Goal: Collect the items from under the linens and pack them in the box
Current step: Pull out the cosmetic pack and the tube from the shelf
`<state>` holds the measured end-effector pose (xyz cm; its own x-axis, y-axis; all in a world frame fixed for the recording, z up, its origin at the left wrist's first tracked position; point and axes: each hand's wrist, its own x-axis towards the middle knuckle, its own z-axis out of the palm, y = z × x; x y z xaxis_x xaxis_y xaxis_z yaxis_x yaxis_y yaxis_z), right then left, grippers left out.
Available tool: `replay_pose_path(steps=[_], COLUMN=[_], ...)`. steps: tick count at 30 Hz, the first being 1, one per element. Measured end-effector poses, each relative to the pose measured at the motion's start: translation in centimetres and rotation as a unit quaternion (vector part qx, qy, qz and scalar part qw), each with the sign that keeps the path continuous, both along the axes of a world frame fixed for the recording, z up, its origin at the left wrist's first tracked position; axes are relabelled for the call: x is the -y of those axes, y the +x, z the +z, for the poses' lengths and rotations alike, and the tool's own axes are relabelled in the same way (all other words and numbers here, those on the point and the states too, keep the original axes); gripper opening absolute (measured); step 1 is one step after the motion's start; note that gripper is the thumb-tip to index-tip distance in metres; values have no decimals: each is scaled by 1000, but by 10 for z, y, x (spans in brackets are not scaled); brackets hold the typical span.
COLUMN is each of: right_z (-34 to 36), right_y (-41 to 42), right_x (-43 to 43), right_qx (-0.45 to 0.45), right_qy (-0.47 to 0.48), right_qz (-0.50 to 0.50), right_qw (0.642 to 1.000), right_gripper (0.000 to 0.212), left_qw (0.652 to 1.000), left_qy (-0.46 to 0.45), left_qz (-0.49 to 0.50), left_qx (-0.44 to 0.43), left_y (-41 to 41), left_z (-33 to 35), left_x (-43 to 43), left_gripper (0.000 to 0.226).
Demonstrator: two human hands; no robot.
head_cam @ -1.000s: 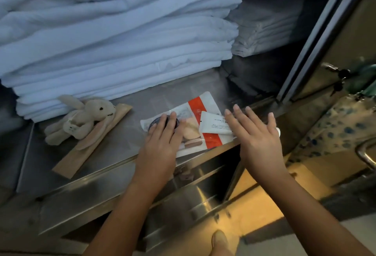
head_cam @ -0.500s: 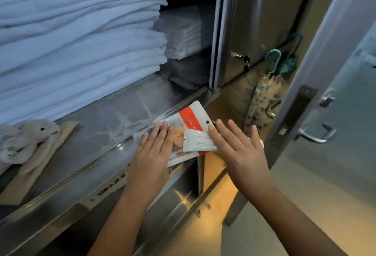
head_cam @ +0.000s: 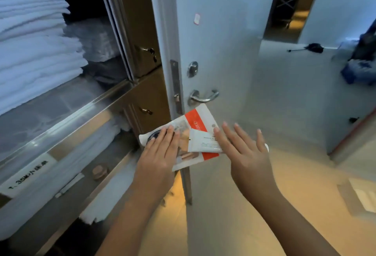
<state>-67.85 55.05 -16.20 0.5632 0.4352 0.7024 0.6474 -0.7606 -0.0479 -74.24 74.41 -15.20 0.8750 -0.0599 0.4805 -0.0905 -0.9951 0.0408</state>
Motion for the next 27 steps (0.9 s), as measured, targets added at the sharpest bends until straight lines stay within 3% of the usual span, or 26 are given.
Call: replay_pose_path(steps=[4,13,21,24,27], right_z=[-8,-14,-22,-24,-22], right_y=[-24,-85,-124,-130,-129], right_x=[86,248,343,377,414], right_qx=[4,0,-13,-20,10], right_qy=[-9,-9,7,12,0], right_qz=[-108,-299,-443,-492,-522], right_qw=[994,954,896,870,853], right_gripper=[68,62,55,65,36], left_qw=[996,962,894,866,835], left_qy=[5,-14,-15,-22,-26], left_qz=[-87,-272,-446,-499,-549], left_qx=[6,16,40,37,38], left_y=[11,28,55,69,88], left_z=[-6,-16,-29,-34,-35], left_x=[78,249,372,418,466], left_gripper=[62,64,58,55,46])
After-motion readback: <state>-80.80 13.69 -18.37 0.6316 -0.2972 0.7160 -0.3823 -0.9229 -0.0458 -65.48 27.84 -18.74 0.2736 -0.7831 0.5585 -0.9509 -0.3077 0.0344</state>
